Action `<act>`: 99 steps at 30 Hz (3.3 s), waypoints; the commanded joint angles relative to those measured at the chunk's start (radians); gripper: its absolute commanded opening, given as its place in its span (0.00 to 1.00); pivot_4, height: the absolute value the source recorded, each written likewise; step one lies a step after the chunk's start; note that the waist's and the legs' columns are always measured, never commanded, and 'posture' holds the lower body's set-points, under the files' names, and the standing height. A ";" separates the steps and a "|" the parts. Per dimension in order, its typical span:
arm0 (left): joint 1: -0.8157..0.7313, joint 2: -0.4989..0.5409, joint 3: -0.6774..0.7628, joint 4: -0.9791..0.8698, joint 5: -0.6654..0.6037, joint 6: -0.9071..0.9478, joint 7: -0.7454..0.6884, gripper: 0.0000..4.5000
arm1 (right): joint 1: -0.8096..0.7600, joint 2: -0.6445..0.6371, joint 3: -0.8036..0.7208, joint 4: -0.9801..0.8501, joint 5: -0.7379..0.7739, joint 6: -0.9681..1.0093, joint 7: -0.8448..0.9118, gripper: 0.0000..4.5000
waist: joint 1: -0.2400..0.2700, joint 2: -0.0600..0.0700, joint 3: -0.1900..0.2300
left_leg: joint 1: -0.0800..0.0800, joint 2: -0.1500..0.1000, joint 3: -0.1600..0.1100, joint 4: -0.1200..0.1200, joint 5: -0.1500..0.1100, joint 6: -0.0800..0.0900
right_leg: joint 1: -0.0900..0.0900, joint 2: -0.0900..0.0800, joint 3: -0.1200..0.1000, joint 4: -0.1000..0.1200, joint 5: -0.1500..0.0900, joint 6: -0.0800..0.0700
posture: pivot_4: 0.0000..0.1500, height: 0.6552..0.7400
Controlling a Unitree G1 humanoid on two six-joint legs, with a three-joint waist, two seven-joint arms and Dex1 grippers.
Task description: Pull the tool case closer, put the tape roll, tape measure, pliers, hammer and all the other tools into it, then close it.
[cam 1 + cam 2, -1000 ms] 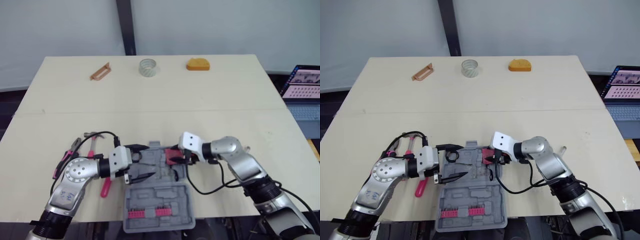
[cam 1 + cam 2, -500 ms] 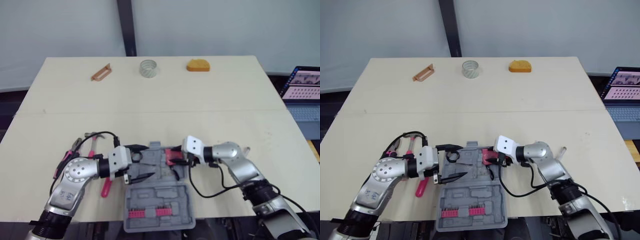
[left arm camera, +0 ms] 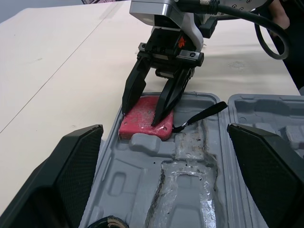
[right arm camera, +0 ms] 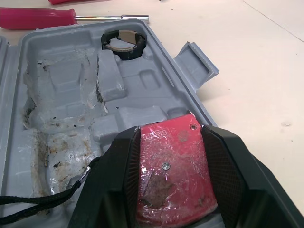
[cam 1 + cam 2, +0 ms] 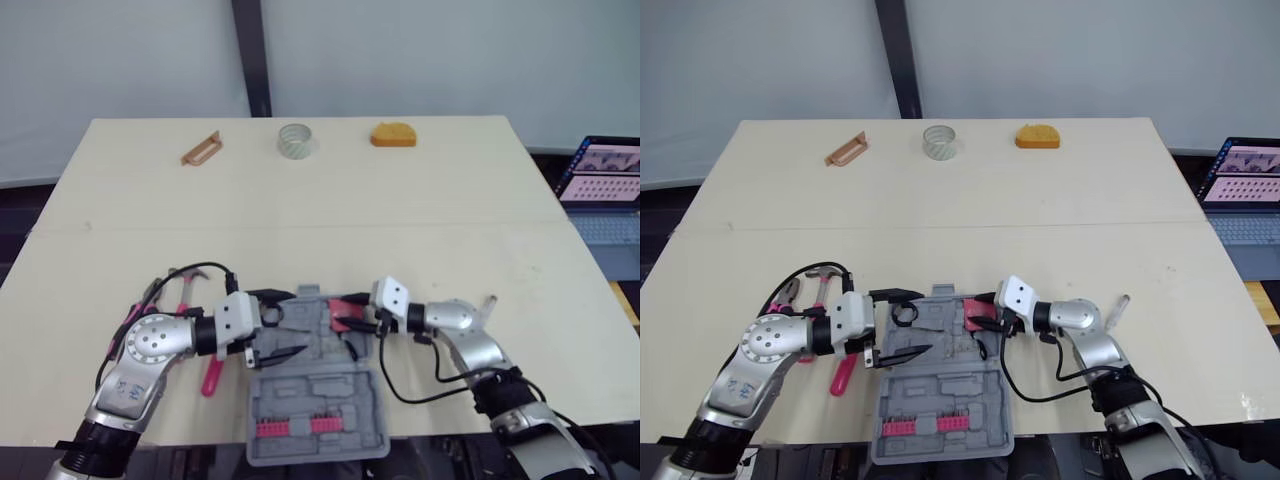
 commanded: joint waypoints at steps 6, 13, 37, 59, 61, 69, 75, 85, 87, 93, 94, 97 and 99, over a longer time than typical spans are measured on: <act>0.005 0.011 0.045 -0.044 -0.047 0.026 0.007 1.00 | 0.061 -0.036 -0.012 -0.072 0.042 0.090 0.051 0.48 | 0.003 0.001 -0.002 | 0.000 0.000 0.000 0.000 0.000 0.000 | 0.000 0.000 0.000 0.000 0.000 0.000 | 1.00 1.00; 0.187 0.070 0.298 -0.106 -0.148 0.160 0.076 1.00 | 0.183 -0.245 -0.247 -0.492 0.269 0.458 0.025 0.75 | 0.004 0.007 0.002 | -0.008 0.000 0.000 0.000 0.000 0.000 | -0.006 0.000 0.000 -0.002 0.000 0.000 | 1.00 1.00; 0.499 0.109 0.987 0.496 -0.173 0.020 0.210 1.00 | 0.524 -0.407 -0.769 -0.166 0.319 0.446 -0.104 0.99 | 0.002 0.005 0.004 | -0.007 0.001 0.006 -0.003 -0.002 0.002 | -0.007 0.000 0.001 -0.008 0.001 -0.001 | 1.00 1.00; 0.410 0.094 0.779 0.381 -0.156 0.075 0.225 1.00 | 0.215 -0.404 -0.449 -0.639 0.488 0.741 -0.009 0.99 | 0.001 0.004 0.004 | -0.003 0.005 0.010 -0.003 -0.004 0.000 | -0.008 0.001 -0.001 -0.005 0.002 -0.002 | 1.00 1.00; 0.378 0.084 0.744 0.360 -0.149 0.104 0.254 1.00 | 0.133 -0.381 -0.377 -0.676 0.491 0.764 -0.010 0.99 | 0.004 0.004 0.004 | -0.004 0.005 0.010 -0.003 -0.004 0.000 | -0.008 0.001 -0.003 -0.005 0.002 -0.002 | 1.00 1.00; 0.279 0.045 0.620 0.322 -0.115 0.184 0.341 1.00 | -0.058 -0.292 -0.200 -0.714 0.464 0.766 -0.018 0.99 | 0.003 0.003 0.004 | -0.005 0.007 0.010 -0.001 -0.004 0.000 | -0.008 0.001 -0.008 -0.005 0.003 -0.003 | 1.00 1.00; 0.202 0.037 0.559 0.355 -0.085 0.221 0.384 1.00 | -0.103 -0.255 -0.139 -0.727 0.457 0.756 -0.012 0.99 | 0.002 0.003 0.004 | -0.005 0.008 0.010 -0.001 -0.004 0.000 | -0.008 0.001 -0.014 -0.005 0.004 -0.005 | 1.00 1.00; 0.173 0.039 0.515 0.431 -0.036 0.255 0.424 1.00 | -0.130 -0.246 -0.130 -0.731 0.453 0.752 -0.009 0.99 | 0.001 0.003 0.004 | -0.005 0.010 0.011 -0.001 -0.004 -0.001 | -0.009 0.001 -0.019 -0.005 0.005 -0.006 | 1.00 1.00; 0.175 0.040 0.516 0.440 -0.032 0.260 0.429 1.00 | -0.127 -0.248 -0.131 -0.734 0.454 0.754 -0.009 0.99 | 0.000 0.003 0.003 | -0.004 0.010 0.011 -0.001 -0.004 -0.001 | -0.009 0.001 -0.019 -0.005 0.005 -0.006 | 1.00 1.00; 0.175 0.045 0.532 0.462 -0.025 0.289 0.458 1.00 | -0.118 -0.251 -0.132 -0.744 0.456 0.759 -0.011 0.99 | 0.000 0.003 0.003 | -0.003 0.011 0.013 -0.001 -0.004 -0.001 | -0.009 0.001 -0.019 -0.005 0.005 -0.006 | 1.00 1.00; 0.179 0.047 0.533 0.461 -0.026 0.292 0.457 1.00 | -0.117 -0.252 -0.132 -0.745 0.456 0.759 -0.010 0.99 | 0.000 0.003 0.003 | -0.003 0.011 0.013 -0.001 -0.004 -0.001 | -0.009 0.001 -0.019 -0.005 0.005 -0.006 | 1.00 1.00; 0.196 0.053 0.536 0.454 -0.025 0.303 0.452 1.00 | -0.116 -0.254 -0.133 -0.746 0.457 0.760 -0.009 0.99 | -0.001 0.003 0.003 | -0.003 0.011 0.013 -0.002 -0.004 -0.001 | -0.009 0.001 -0.019 -0.005 0.005 -0.006 | 1.00 1.00; 0.206 0.055 0.537 0.448 -0.025 0.308 0.447 1.00 | -0.117 -0.253 -0.134 -0.747 0.458 0.760 -0.010 0.99 | -0.002 0.003 0.003 | -0.002 0.011 0.013 -0.002 -0.004 -0.001 | -0.009 0.001 -0.019 -0.005 0.005 -0.006 | 1.00 1.00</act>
